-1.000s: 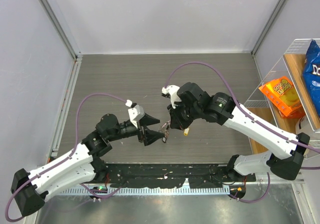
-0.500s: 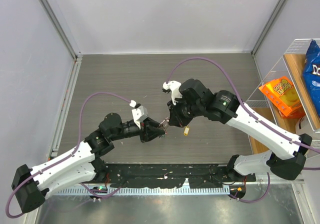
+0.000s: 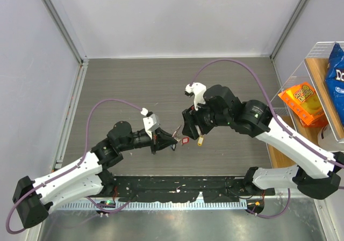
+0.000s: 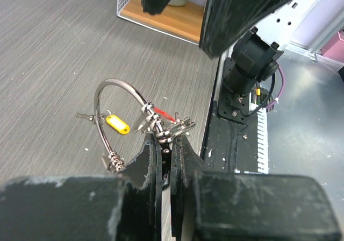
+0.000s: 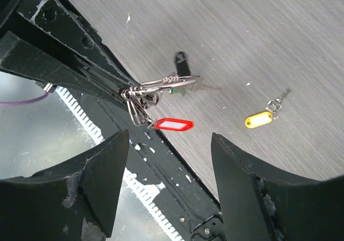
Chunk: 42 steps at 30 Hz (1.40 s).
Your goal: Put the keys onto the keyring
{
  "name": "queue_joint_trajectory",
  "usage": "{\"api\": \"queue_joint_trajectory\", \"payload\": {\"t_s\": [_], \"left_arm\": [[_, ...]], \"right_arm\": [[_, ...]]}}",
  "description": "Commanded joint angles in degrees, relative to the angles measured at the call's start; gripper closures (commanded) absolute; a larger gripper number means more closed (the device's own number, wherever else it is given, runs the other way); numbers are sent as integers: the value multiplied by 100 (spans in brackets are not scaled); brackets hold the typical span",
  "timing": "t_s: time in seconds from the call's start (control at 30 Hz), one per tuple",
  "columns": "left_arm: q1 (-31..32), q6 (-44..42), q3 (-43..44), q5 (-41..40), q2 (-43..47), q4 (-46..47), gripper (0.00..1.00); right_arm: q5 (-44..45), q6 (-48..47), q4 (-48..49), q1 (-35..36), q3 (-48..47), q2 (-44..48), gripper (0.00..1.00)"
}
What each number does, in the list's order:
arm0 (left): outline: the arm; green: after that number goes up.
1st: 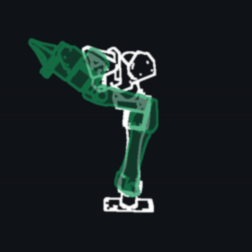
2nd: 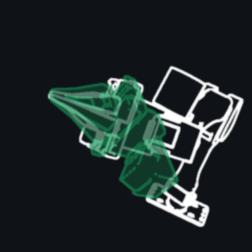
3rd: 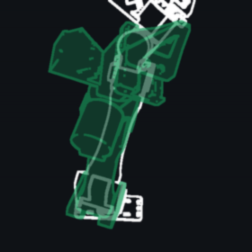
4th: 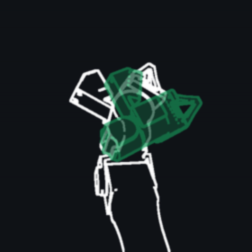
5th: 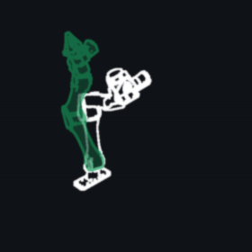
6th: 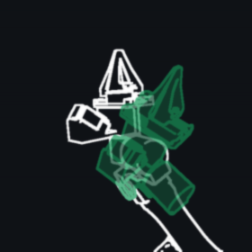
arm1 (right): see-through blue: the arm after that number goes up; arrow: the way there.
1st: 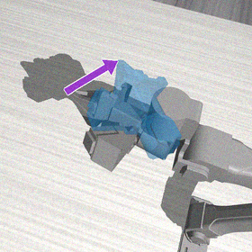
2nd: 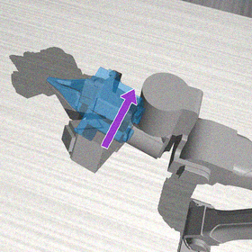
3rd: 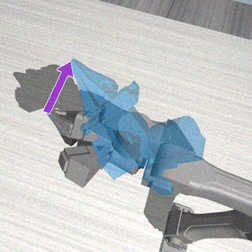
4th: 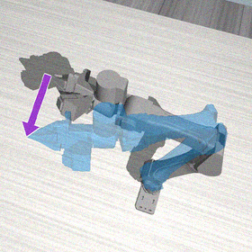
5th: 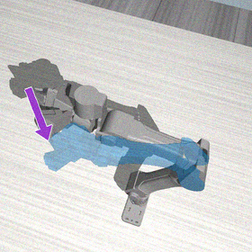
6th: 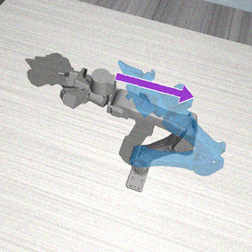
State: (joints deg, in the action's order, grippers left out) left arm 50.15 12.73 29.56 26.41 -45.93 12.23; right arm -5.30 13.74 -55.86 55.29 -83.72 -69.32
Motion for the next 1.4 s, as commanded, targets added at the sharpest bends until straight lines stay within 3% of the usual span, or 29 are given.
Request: {"api": "queue_joint_trajectory", "payload": {"t_s": [0.0, 0.23, 0.6, 0.87, 1.2, 1.37], "left_arm": [[-5, -113, 173, -14, 181, 227, 100], [-5, -104, 190, 48, 208, 140, 100], [-5, 36, 401, -48, 102, -45, 100], [-5, 256, 542, -5, 40, -247, 100], [-5, 370, 568, 451, 76, -186, 100], [-5, 353, 682, 952, 49, -256, 100]], "right_arm": [[346, 32, -22, 0, -293, 217, 31], [-128, 15, 57, 0, -338, 200, 31], [-867, -266, 645, 17, 558, 384, 58], [-832, -477, 1041, 114, 902, 375, 64], [-666, -486, 1402, 131, 805, 375, 64], [-315, -950, 1016, 140, 489, 419, 46]]}}
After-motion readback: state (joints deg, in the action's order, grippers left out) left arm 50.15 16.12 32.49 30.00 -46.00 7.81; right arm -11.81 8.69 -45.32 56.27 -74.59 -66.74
